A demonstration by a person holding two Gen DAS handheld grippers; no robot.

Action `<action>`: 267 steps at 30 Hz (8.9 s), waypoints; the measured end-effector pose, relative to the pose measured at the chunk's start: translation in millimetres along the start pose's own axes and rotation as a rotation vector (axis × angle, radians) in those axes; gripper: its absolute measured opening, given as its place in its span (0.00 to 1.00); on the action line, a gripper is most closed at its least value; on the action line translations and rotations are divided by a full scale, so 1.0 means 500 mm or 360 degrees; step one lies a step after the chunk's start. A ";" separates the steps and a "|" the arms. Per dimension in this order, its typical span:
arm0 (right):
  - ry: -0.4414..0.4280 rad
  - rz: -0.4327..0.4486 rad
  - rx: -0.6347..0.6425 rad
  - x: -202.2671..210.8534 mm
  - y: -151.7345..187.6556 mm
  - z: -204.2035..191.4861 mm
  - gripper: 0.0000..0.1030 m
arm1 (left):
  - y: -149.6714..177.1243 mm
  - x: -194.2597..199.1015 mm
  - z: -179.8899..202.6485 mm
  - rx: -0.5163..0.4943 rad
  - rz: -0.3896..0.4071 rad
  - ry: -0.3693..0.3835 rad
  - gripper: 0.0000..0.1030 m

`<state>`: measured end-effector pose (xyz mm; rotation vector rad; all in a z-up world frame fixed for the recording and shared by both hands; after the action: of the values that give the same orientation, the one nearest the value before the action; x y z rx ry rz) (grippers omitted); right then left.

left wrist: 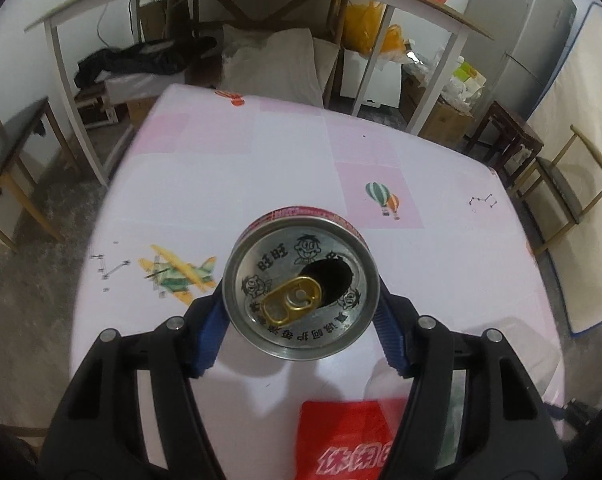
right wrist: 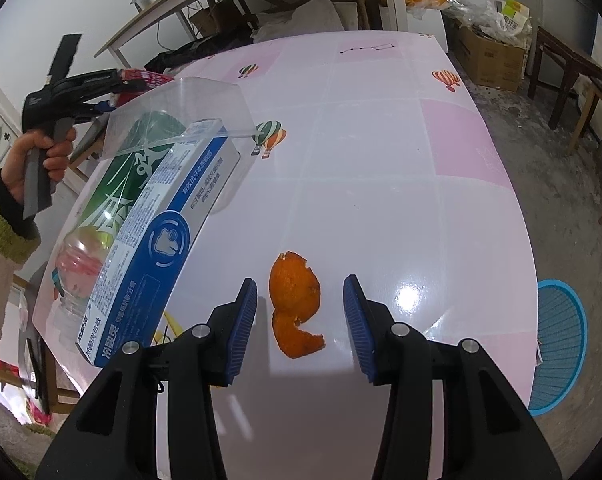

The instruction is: Collect trash

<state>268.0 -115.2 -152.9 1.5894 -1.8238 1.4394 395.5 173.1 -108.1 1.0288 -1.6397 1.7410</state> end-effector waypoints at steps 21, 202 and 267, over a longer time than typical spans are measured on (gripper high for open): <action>0.0075 -0.0063 0.0088 -0.001 0.009 -0.014 0.41 | 0.358 0.382 -0.152 0.0048 -0.0027 -0.0037 0.60; -0.0434 0.0108 -0.0293 0.136 -0.066 -0.116 0.71 | 0.488 0.422 0.126 0.0126 0.0408 0.0358 0.81; 0.0403 -0.0413 0.1383 -0.147 -0.235 -0.293 0.75 | 0.406 0.308 0.141 0.0099 0.0325 0.0471 0.40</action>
<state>343.0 61.3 -91.0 1.7725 -0.8178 2.3254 156.7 60.6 -102.6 0.6091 -1.5511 1.9794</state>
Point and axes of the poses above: each gripper's, at about its wrist camera, not at the fingertips, and x roughly against the way its jaws point, z to its right, y to its underside, the point moved 10 cm from there along -x, roughly the way its jaws point, and after that the axes turned 12 degrees about -y, right-handed, at the moved point
